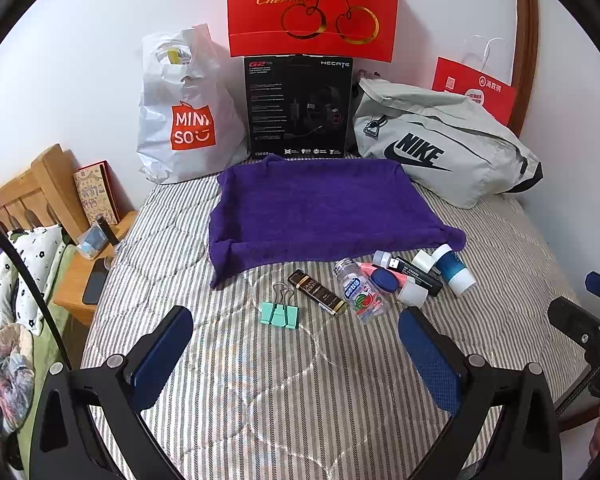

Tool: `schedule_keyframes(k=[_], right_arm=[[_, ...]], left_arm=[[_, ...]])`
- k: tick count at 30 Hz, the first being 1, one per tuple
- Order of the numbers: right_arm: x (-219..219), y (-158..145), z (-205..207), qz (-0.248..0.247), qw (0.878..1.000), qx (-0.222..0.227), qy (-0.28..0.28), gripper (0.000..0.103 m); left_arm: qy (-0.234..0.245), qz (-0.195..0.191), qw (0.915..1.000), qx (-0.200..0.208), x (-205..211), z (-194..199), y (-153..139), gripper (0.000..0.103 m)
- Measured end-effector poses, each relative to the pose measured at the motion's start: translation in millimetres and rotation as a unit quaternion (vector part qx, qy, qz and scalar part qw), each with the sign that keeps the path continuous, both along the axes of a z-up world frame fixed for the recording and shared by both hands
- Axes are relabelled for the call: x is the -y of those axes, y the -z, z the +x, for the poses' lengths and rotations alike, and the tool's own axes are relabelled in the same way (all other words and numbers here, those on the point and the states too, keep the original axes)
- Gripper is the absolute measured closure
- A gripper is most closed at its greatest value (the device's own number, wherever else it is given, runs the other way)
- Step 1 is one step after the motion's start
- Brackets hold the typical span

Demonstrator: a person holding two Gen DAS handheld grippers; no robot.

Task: Organize rigid objects

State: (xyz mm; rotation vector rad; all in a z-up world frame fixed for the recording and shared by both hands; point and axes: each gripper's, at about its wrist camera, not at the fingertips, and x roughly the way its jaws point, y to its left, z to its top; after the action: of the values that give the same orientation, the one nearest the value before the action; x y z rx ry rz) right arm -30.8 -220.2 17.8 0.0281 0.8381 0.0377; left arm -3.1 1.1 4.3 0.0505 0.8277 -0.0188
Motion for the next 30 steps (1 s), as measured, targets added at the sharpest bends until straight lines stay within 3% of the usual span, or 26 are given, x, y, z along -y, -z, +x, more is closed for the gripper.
schedule_keyframes(k=[19,30], right_arm=[[7,5,7,0.004,1.0,-0.007,0.005,0.0],[18,24,26,0.018,0.999,-0.03,0.012,0.0]], left_arm=[[-0.009,-0.002,0.9999,0.015,-7,14,15,0.0],[0.001,-0.002,0.9999,-0.017,-25,50,68,0.0]])
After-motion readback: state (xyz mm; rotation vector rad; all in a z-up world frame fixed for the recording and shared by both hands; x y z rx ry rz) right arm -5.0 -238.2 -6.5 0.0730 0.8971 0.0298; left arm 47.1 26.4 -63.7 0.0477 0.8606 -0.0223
